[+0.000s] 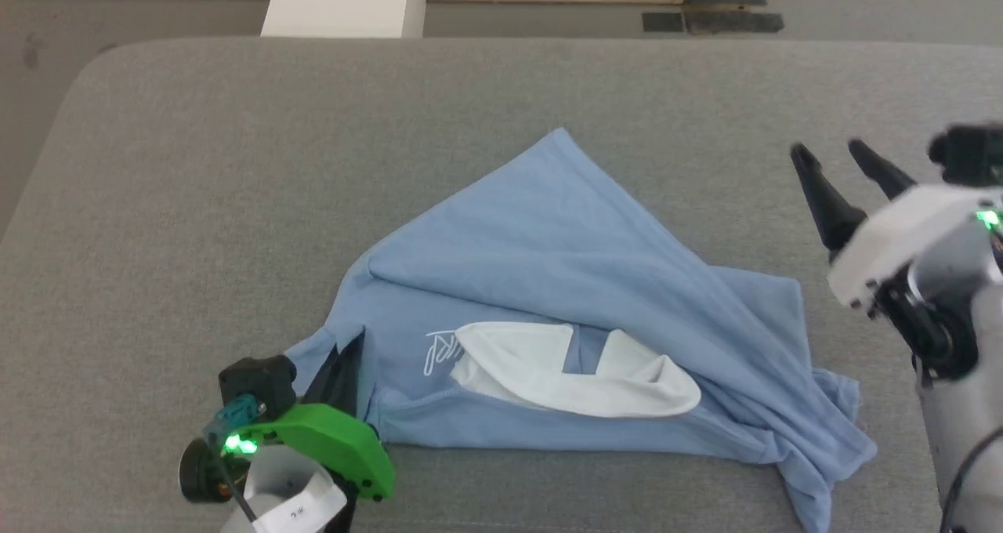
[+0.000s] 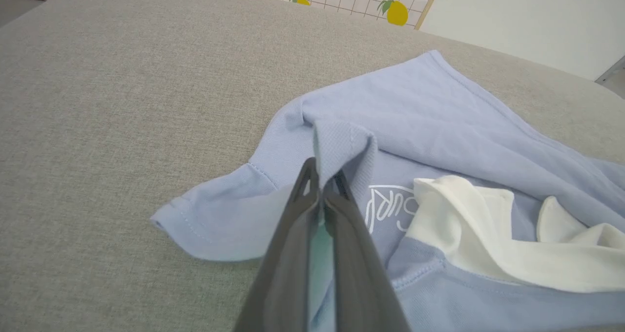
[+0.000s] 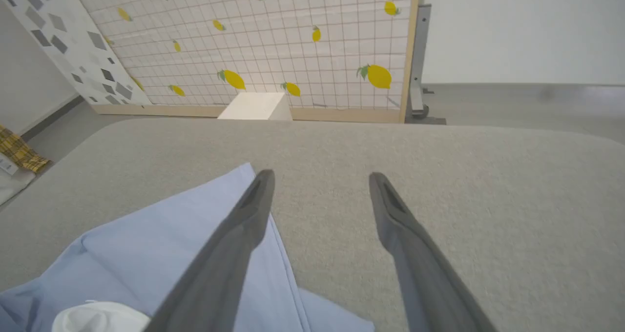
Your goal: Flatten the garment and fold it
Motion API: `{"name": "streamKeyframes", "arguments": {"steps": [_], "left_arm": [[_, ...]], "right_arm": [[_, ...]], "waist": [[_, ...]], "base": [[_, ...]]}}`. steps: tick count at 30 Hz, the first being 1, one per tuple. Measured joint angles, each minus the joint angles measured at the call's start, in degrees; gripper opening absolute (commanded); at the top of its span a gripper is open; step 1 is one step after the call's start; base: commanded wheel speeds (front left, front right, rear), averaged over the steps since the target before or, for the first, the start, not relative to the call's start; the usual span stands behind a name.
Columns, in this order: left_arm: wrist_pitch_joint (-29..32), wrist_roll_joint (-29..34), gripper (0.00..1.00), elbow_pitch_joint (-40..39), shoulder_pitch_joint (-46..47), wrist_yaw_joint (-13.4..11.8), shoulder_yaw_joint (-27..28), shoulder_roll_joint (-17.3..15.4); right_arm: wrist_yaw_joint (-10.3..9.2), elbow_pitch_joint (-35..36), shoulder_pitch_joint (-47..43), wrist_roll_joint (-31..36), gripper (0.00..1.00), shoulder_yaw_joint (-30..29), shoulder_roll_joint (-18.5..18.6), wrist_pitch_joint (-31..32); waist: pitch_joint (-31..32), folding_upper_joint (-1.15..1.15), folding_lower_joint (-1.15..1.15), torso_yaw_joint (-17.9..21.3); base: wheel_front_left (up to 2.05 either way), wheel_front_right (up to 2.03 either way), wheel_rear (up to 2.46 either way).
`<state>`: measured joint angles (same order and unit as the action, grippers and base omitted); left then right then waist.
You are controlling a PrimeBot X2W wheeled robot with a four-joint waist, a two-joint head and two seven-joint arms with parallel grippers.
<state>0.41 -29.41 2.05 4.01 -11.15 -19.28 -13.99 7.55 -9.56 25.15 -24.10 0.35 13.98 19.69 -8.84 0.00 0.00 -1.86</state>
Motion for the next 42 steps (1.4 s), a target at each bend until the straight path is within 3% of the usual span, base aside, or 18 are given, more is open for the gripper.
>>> {"name": "streamKeyframes", "arguments": {"steps": [6, 15, 25, 32, 33, 34, 35, 39, 42], "left_arm": [[-0.62, 0.18, 0.0, -1.59, 3.46, 0.54, -1.09, 1.25], [-2.15, 0.59, 0.0, -4.46, 6.1, 1.16, -2.76, 3.7], [-4.32, 0.55, 0.0, -3.08, 7.29, 2.08, -4.07, 5.88], [-5.08, 0.0, 0.0, -2.0, 7.86, 2.26, -4.24, 6.24], [-5.11, 0.0, 0.0, -1.86, 7.86, 2.26, -4.24, 6.24], [-5.12, -0.01, 0.0, -1.67, 7.86, 2.26, -4.24, 6.23], [-5.13, -0.01, 0.0, -1.52, 7.86, 2.25, -4.26, 6.23], [-5.11, -0.01, 0.0, -1.13, 7.84, 2.24, -4.2, 6.01], [-5.01, -0.01, 0.0, -0.79, 7.77, 1.99, -3.86, 5.15]], "right_arm": [[0.0, -7.44, 13.01, 1.56, 1.0, 7.48, 1.41, 3.54], [0.01, -19.5, 30.55, 4.63, 1.0, 20.4, 4.15, 17.59], [0.01, -28.33, 38.88, 7.49, 1.0, 30.11, 5.35, 28.1], [0.0, -28.76, 43.11, 5.2, 1.0, 34.54, 6.16, 32.99], [0.0, -28.8, 43.33, 4.43, 0.84, 34.66, 6.28, 33.62], [0.0, -28.77, 43.62, 3.56, 0.2, 34.74, 6.45, 33.94], [0.0, -28.81, 43.72, 2.83, 0.0, 34.84, 6.6, 33.96], [0.01, -29.18, 43.36, 0.8, 0.0, 34.26, 6.23, 33.27], [0.01, -29.39, 42.16, -0.49, 0.0, 31.64, 6.06, 29.06]], "waist": [[-4.02, 0.0, 0.0, -3.11], [-11.48, 0.0, 0.01, -9.59], [-19.33, 0.0, 0.02, -15.91], [-22.42, 0.0, 0.01, -18.77], [-22.54, 0.0, 0.01, -18.94], [-22.53, 0.0, 0.01, -19.02], [-22.41, 0.0, 0.01, -19.02], [-21.41, 0.0, 0.01, -18.66], [-19.9, 0.0, 0.01, -17.87]], "base": [[0.0, 0.0, 0.0], [0.0, 0.0, 0.0], [0.0, 0.0, 0.0], [0.0, 0.0, 0.0], [0.0, 0.0, 0.0], [0.0, 0.0, 0.0], [0.0, 0.0, 0.0], [0.0, 0.0, 0.0], [0.0, 0.0, 0.0]]}}
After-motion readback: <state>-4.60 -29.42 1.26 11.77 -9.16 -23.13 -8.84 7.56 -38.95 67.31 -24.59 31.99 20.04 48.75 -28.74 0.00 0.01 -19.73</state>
